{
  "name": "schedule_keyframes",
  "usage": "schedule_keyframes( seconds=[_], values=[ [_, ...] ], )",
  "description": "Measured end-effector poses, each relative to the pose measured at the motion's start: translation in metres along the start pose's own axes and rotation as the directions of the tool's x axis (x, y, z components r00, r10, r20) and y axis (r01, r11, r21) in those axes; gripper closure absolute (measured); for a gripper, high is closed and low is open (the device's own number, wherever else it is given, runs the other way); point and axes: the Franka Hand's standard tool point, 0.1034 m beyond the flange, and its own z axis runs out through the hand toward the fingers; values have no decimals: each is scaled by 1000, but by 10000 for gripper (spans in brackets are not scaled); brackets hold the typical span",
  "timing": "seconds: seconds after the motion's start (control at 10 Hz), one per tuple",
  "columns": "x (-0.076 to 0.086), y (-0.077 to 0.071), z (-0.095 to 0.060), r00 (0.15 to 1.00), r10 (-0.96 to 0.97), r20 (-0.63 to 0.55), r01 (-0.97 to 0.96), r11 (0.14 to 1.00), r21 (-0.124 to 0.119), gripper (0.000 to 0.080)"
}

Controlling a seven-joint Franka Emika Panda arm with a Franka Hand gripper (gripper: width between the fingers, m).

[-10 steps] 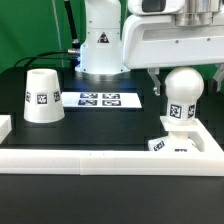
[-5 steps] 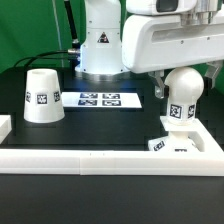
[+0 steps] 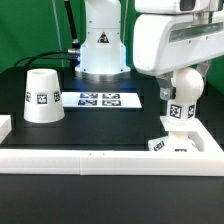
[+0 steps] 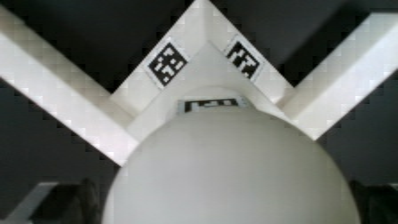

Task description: Assemble lamp

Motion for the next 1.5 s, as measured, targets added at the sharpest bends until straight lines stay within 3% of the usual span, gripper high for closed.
schedule_keyframes(
  seconds=[0.2,0.3,0.7,0.9,1.1,1.5],
  values=[
    [0,0,0,999,-42,1,42,999,0,101],
    [-1,0,0,999,-37,1,37,999,1,223],
    [-1,0,0,1000,-1,1,1,1000,1,221],
    [-1,0,0,976,219,-2,-219,976,6,221],
    [-1,1,0,906,423,-3,-423,906,15,220],
    [-1,1,0,664,748,4,-748,664,15,220]
  ],
)
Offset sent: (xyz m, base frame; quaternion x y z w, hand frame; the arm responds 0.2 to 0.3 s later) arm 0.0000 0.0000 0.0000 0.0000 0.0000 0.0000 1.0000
